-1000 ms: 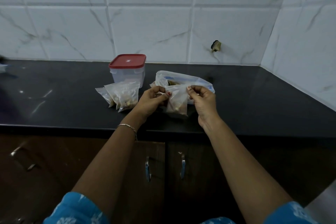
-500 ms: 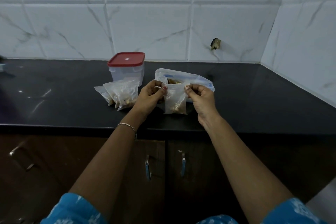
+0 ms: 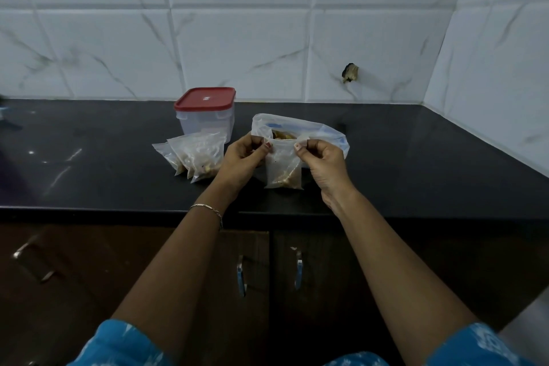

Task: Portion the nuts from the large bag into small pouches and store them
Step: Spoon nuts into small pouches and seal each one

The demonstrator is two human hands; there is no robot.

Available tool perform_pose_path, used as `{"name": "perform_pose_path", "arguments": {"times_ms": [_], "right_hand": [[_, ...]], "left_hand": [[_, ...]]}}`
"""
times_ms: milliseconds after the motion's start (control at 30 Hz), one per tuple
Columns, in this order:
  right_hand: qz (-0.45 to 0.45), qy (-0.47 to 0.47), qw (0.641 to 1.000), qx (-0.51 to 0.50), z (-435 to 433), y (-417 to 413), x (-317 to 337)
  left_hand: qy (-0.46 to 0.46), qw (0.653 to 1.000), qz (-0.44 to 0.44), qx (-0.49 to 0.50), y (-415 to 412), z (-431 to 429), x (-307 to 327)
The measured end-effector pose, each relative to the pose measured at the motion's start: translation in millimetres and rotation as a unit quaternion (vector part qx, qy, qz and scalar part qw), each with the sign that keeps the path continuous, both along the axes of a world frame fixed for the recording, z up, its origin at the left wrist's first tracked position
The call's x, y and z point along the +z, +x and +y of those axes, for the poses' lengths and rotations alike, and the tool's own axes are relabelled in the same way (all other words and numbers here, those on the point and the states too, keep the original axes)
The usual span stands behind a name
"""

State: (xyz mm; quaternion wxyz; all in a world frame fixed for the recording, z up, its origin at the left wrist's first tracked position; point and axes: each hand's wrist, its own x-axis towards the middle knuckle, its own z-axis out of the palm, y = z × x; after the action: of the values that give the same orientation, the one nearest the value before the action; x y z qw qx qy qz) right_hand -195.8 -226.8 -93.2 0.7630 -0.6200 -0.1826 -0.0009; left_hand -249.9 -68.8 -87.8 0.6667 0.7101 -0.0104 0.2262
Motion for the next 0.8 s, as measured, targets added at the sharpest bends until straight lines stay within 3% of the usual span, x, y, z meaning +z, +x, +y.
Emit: {"name": "perform_pose_path", "arguments": {"times_ms": [800], "right_hand": [[-0.037,-0.074,0.996,0.029,2.9,-5.8,1.6]], "left_hand": [[0.054,0.998,0.021,-0.035,-0.9,2.6,-0.9]]}}
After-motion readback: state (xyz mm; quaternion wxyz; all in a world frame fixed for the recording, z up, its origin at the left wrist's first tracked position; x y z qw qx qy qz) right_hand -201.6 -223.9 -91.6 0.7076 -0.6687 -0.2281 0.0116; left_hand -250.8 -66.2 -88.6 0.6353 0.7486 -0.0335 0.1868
